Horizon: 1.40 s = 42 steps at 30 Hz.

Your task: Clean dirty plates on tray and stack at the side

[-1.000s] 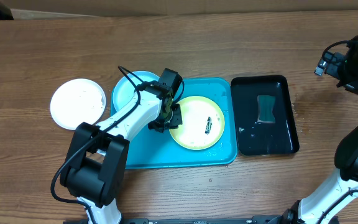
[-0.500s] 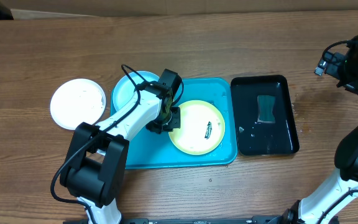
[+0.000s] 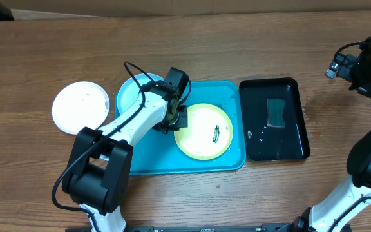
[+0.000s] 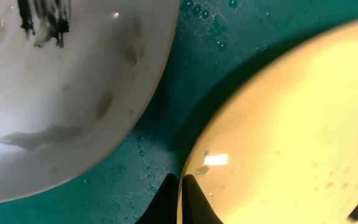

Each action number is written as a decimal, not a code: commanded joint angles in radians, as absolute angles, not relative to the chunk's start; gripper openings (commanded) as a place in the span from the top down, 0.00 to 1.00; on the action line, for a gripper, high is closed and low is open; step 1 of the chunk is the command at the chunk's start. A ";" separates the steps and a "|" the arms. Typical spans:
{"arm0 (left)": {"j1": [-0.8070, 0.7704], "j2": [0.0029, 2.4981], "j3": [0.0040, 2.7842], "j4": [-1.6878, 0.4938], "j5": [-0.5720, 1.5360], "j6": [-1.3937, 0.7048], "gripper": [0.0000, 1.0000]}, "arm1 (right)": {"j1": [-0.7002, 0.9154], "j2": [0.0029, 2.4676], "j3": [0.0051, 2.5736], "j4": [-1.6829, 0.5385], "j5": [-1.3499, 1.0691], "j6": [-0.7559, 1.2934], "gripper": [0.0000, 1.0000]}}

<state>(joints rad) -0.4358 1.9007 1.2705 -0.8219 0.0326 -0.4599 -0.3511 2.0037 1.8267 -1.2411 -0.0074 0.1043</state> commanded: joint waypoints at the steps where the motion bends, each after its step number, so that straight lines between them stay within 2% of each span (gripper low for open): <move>1: -0.426 1.909 1.290 -0.814 0.011 -0.424 0.96 | -0.349 1.989 1.832 -1.235 -0.001 0.108 0.00; 3: -0.426 1.909 1.290 -0.811 0.003 -0.422 0.96 | -0.349 1.989 1.832 -1.235 -0.001 0.108 0.00; 5: -0.426 1.909 1.290 -0.809 -0.017 -0.422 0.85 | -0.349 1.989 1.832 -1.235 -0.001 0.108 0.00; 7: -0.426 1.909 1.289 -0.808 -0.027 -0.422 0.82 | -0.349 1.989 1.832 -1.235 -0.001 0.108 0.00; 24: -0.434 1.909 1.245 -0.764 -0.014 -0.422 0.89 | -0.349 1.989 1.832 -1.235 -0.002 0.109 0.00; 33: -0.434 1.909 1.205 -0.717 -0.002 -0.422 0.90 | -0.348 1.989 1.832 -1.347 -0.238 0.101 0.00; 36: -0.434 1.909 1.205 -0.705 -0.002 -0.423 0.91 | -0.335 1.989 1.832 -1.414 -0.290 0.029 0.11; 42: -0.434 1.909 1.205 -0.694 0.005 -0.422 0.92 | -0.255 1.989 1.808 -1.517 -0.281 0.025 0.18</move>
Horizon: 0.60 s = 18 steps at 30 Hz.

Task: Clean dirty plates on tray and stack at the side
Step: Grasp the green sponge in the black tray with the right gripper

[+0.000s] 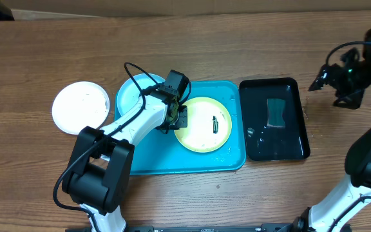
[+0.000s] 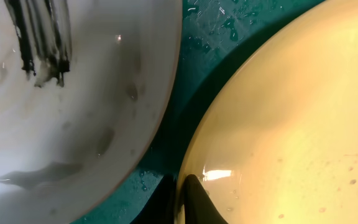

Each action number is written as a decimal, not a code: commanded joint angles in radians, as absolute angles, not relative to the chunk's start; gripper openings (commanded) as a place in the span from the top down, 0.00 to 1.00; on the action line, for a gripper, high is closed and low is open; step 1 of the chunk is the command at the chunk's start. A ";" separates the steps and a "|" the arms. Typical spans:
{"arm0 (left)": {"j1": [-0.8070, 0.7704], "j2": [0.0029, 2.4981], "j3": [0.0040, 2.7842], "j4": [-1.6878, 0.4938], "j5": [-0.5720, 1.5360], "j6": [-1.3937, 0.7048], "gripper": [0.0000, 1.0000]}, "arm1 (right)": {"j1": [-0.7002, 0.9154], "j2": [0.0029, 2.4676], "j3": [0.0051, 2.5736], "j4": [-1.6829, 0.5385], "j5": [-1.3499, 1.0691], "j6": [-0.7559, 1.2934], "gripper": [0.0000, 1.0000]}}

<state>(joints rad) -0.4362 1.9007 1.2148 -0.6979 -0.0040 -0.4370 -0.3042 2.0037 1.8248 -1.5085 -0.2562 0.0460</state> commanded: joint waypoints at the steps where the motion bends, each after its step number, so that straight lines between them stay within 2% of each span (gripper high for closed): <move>1: -0.434 1.909 1.205 -0.694 0.005 -0.422 0.92 | -0.231 1.989 1.791 -1.517 -0.265 0.025 0.19; 7: -0.434 1.909 1.205 -0.694 0.019 -0.422 0.91 | -0.084 1.989 1.670 -1.436 -0.126 0.026 0.27; 18: -0.434 1.909 1.205 -0.694 0.019 -0.422 0.90 | 0.080 1.990 1.426 -1.131 0.073 0.026 0.28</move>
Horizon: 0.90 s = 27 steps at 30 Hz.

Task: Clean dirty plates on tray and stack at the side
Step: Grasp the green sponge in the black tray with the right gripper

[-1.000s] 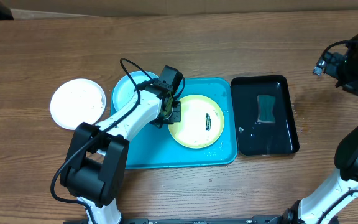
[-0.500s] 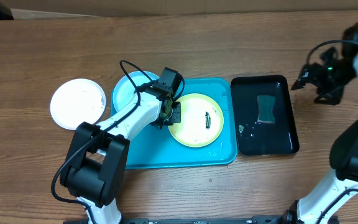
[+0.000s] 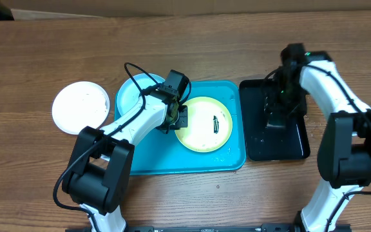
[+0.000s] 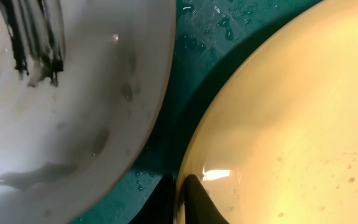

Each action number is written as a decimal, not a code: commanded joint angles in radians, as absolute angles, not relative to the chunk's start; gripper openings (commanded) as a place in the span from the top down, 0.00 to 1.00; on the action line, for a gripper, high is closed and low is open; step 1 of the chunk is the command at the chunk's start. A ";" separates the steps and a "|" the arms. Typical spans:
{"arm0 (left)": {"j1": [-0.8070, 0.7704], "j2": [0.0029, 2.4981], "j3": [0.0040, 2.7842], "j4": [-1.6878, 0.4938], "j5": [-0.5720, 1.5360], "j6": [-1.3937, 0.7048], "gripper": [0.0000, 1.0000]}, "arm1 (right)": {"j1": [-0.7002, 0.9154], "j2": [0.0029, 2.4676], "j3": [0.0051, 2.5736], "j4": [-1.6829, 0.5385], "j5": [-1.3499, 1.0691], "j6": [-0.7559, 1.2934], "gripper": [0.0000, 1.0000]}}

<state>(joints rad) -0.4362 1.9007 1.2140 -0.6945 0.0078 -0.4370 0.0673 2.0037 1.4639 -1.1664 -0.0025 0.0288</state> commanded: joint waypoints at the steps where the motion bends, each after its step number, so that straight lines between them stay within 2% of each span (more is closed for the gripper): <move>1: -0.434 1.909 1.205 -0.694 0.019 -0.422 0.90 | 0.083 1.990 1.416 -1.116 0.074 0.027 0.30; 5: -0.434 1.909 1.205 -0.694 0.019 -0.422 0.90 | 0.084 1.990 1.404 -1.092 0.074 0.027 0.44; 22: -0.434 1.909 1.205 -0.694 0.019 -0.422 0.90 | 0.084 1.990 1.404 -1.034 0.060 0.057 0.45; 24: -0.434 1.909 1.205 -0.694 0.019 -0.422 0.90 | 0.084 1.990 1.403 -1.036 0.050 0.057 0.48; 27: -0.434 1.909 1.205 -0.694 0.019 -0.422 0.90 | 0.084 1.990 1.394 -1.036 0.050 0.057 0.58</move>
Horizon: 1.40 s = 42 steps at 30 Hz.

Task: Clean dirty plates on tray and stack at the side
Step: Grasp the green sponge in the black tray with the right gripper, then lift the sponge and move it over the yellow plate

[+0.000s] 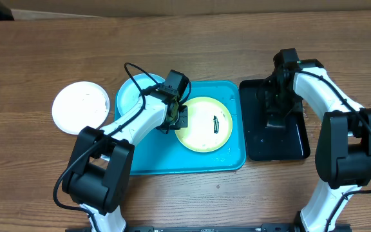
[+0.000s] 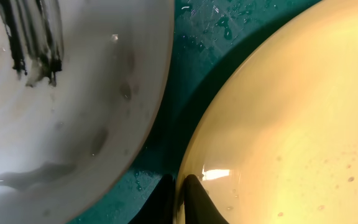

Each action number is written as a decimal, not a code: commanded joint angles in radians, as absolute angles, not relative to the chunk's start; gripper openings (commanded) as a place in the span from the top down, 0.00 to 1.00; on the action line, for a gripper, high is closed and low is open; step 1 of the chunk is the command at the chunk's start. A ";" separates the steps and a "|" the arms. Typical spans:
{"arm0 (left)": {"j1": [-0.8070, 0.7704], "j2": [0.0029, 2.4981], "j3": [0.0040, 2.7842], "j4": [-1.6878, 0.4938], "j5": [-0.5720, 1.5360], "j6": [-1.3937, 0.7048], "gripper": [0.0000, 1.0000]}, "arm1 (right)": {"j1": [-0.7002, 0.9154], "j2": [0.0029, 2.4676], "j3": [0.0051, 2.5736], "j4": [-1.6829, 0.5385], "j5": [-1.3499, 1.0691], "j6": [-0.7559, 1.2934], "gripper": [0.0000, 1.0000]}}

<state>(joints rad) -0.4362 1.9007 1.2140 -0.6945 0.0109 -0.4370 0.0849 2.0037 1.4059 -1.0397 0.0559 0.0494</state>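
Observation:
A yellow plate [image 1: 201,132] with a dark smear [image 1: 215,124] lies on the teal tray [image 1: 147,164]. My left gripper [image 1: 178,120] is shut on the plate's left rim; in the left wrist view its fingertips [image 2: 194,198] pinch the yellow plate [image 2: 291,124]. Next to it is a pale blue plate [image 1: 131,95] with black streaks [image 2: 33,37], partly under my left arm. A white plate [image 1: 79,106] sits on the table left of the tray. My right gripper [image 1: 277,115] is down in the black basin [image 1: 298,138]; its jaws and whatever lies beneath them are hidden.
The black basin holds shallow water and stands right of the tray, almost touching it. Droplets lie on the tray between the two plates [image 2: 197,25]. Bare wooden table [image 1: 237,45] runs along the back and front.
My right arm has shifted slightly left and lower in the black basin. The left gripper keeps its hold on the yellow plate's rim, and the plates have not moved.
At first my left gripper pinched the yellow plate's rim while my right arm was off at the far right. Then the plate looked smaller and sat a little farther back. Then my right gripper was over the sponge in the basin, where it is now, lower.

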 commanded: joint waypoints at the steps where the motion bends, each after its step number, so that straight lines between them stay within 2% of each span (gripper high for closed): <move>1: -0.434 1.909 1.205 -0.694 0.019 -0.422 0.90 | 0.084 1.990 1.390 -1.034 0.050 0.057 0.62; 2: -0.434 1.909 1.205 -0.694 0.019 -0.422 0.90 | 0.084 1.990 1.386 -1.032 0.050 0.057 0.64; 3: -0.434 1.909 1.205 -0.693 0.019 -0.422 0.89 | 0.084 1.990 1.383 -1.032 0.050 0.057 0.70; 5: -0.433 1.909 1.205 -0.689 0.017 -0.422 0.87 | 0.084 1.990 1.383 -1.033 0.050 0.056 0.92; 6: -0.432 1.909 1.205 -0.686 0.015 -0.422 0.87 | 0.084 1.985 1.388 -1.036 0.051 0.056 0.96; 11: -0.431 1.909 1.205 -0.674 0.016 -0.422 0.87 | 0.084 1.940 1.450 -1.086 0.051 0.057 0.96; 13: -0.431 1.909 1.205 -0.676 0.017 -0.422 0.95 | 0.084 1.913 1.467 -1.122 0.051 0.057 0.96; 14: -0.431 1.909 1.205 -0.677 0.017 -0.422 0.96 | 0.084 1.897 1.468 -1.135 0.050 0.057 0.96; 20: -0.431 1.909 1.205 -0.678 0.019 -0.422 0.96 | 0.090 1.872 1.456 -1.175 0.028 0.110 0.96; 24: -0.431 1.909 1.205 -0.680 0.019 -0.422 0.88 | 0.102 1.872 1.400 -1.121 0.028 0.109 0.96; 25: -0.431 1.909 1.205 -0.683 0.019 -0.422 0.88 | 0.105 1.872 1.392 -1.111 0.028 0.109 0.96; 27: -0.431 1.909 1.205 -0.688 0.019 -0.422 0.96 | 0.109 1.872 1.393 -1.108 0.029 0.109 0.96; 37: -0.431 1.909 1.205 -0.682 0.019 -0.422 0.96 | 0.110 1.872 1.434 -1.158 0.027 0.109 0.96; 42: -0.431 1.909 1.205 -0.682 0.019 -0.422 0.96 | 0.111 1.874 1.336 -1.063 0.028 0.109 0.96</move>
<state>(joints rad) -0.4362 1.9007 1.2129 -0.6827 0.0219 -0.4335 0.1066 1.8931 1.3842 -1.0859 0.0299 0.1043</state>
